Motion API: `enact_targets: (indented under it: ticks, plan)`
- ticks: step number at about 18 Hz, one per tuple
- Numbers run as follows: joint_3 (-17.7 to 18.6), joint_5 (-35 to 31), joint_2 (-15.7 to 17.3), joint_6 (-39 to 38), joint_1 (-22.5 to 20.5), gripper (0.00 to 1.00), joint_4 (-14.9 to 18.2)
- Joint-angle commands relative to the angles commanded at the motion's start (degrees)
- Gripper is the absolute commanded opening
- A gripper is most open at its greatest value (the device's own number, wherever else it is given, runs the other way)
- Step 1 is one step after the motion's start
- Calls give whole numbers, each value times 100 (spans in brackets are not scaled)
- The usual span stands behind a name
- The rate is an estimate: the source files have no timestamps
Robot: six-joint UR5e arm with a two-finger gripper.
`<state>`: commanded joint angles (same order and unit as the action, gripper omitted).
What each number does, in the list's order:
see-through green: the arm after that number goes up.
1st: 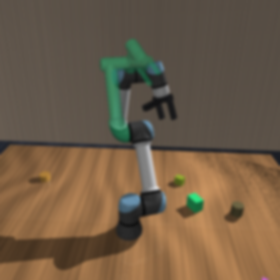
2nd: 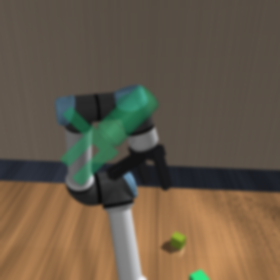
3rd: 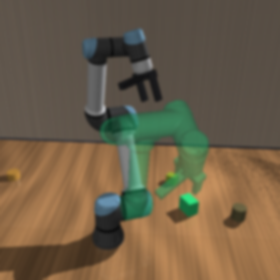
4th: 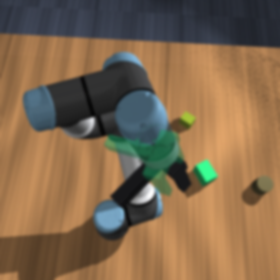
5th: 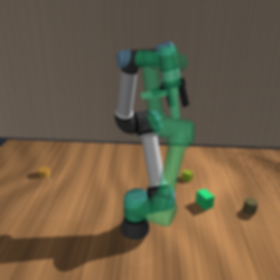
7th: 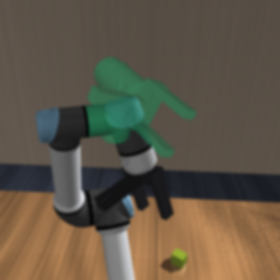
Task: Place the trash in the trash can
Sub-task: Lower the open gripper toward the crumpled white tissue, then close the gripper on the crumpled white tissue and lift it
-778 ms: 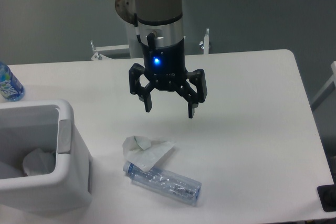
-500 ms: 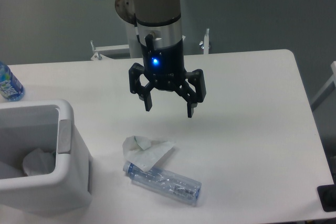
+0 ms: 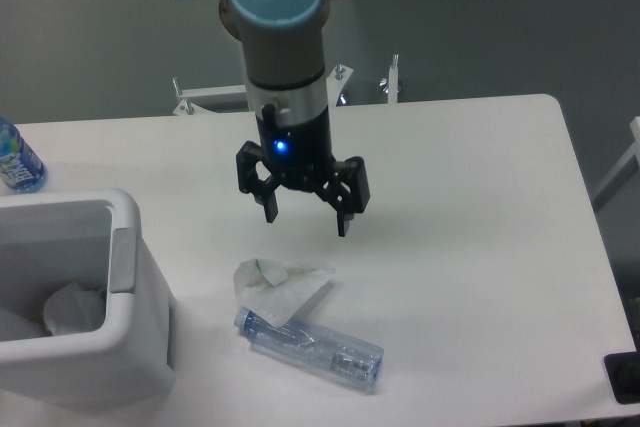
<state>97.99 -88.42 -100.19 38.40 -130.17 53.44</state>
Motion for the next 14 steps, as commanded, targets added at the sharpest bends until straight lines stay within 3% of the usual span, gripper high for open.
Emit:
enact_targets:
  ticks: [8, 11, 14]
  plan:
    - [194, -97, -843, 1564, 300, 100, -61]
    - [229, -105, -1168, 1662, 422, 100, -228]
    - [256, -176, -1248, 1653, 466, 100, -325]
